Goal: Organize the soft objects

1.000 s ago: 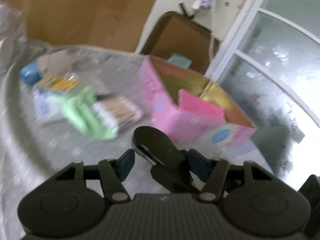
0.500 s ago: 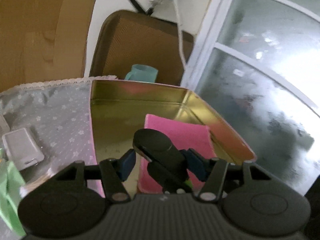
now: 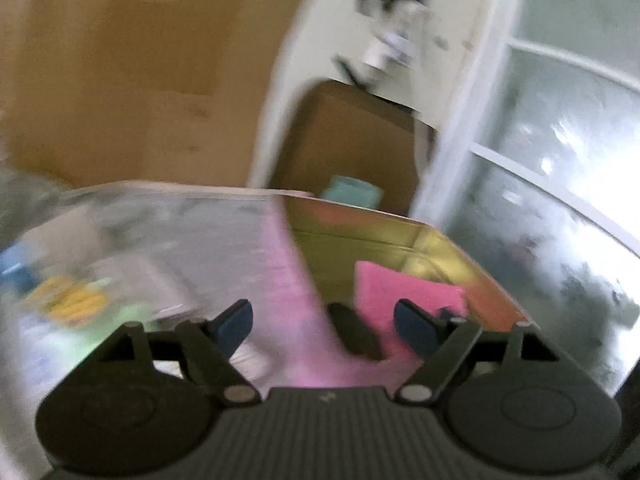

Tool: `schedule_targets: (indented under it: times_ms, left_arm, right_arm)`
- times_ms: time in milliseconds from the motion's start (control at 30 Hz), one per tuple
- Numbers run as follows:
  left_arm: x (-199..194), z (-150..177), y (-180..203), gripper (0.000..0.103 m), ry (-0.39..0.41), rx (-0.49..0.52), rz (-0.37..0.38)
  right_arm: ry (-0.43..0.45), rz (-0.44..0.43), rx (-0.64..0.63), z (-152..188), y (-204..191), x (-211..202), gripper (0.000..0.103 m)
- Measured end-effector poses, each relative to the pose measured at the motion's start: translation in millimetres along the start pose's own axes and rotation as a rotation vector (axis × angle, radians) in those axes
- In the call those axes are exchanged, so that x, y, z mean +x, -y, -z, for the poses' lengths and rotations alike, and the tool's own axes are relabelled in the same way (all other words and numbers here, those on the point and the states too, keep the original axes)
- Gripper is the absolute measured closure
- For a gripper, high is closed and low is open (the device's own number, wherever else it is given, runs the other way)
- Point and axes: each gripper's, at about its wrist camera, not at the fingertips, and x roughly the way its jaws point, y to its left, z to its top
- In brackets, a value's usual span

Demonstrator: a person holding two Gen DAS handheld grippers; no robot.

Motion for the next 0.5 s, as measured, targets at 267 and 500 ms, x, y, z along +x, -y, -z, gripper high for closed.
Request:
schedule_targets:
  times_ms: [267, 500]
  left_arm:
    - [-68.4, 43.5, -137.4, 0.022, -0.045, -0.122, -0.473]
    - [-85.5, 59.2, -167.7, 0.015, 0.001, -0.165, -0.464]
  right_arm:
    - [-0.122, -0.327, -0.188, -10.8, -94.6, 35.3, 0.050]
    - [-0.292, -0.465, -0.368, -25.7, -163.4, 139.2, 0.012]
